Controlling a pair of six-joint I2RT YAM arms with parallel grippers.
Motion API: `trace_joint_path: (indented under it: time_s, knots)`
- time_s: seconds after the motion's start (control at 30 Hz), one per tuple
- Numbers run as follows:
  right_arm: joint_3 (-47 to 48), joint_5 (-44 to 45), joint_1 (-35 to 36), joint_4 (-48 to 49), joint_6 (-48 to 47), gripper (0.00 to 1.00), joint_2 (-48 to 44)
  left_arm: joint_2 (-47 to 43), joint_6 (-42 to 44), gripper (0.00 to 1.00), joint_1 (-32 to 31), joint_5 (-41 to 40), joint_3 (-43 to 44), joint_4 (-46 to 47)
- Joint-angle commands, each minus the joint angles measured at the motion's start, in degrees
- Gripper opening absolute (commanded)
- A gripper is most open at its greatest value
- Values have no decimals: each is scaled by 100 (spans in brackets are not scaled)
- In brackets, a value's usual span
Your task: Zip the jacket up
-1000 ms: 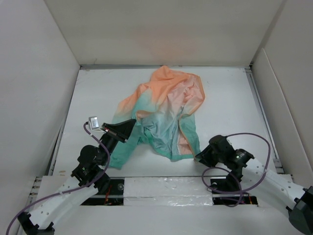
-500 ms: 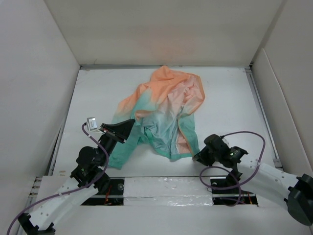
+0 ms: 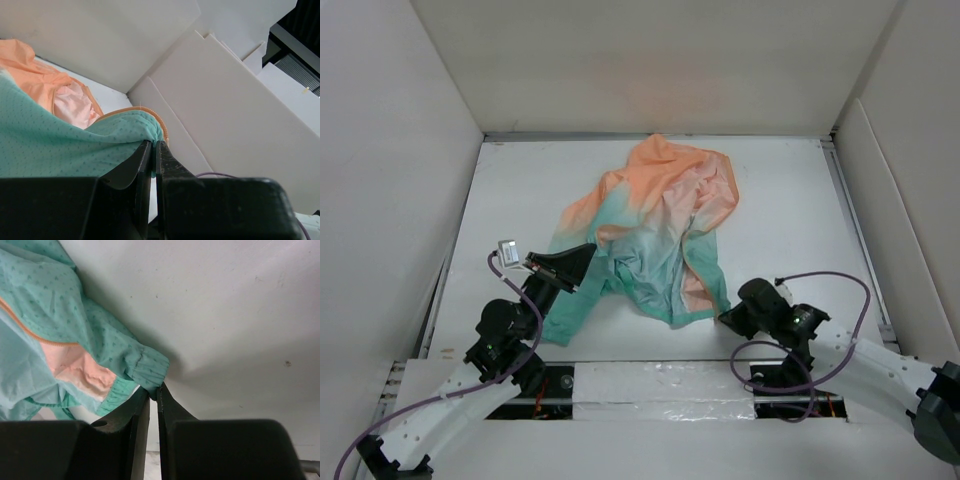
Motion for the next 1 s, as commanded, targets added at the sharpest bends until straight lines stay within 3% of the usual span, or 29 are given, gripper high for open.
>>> trace_joint_path:
  time_s: [0.0,0.13,0.2,0.27,0.53,0.73,0.93,0.97]
  knots:
    - [43,323,44,284,-43,14,334,-44,36,0,18,123,9,376]
    - [166,376,44,337,-193,8,555,-44,27,0,18,149,44,350]
    - [201,420,44,329,-298,0,520,-36,27,0,18,167,44,350]
    - [393,577,105,233,-482,0,380,8,27,0,18,202,53,367]
    - [825,1308,246,836,-2546,0,-999,605,-131,0,18,702,176,806]
    - [308,1054,246,2725,-3707,0,-1808,1580,-622,0,18,1405,264,1763]
    - [96,359,246,4983,-4078,0,-1766,2635,-1544,0,18,1836,115,3380]
    - [-70,167,246,5813,-4061,0,-1669,2949,-1633,0,18,1967,115,3608]
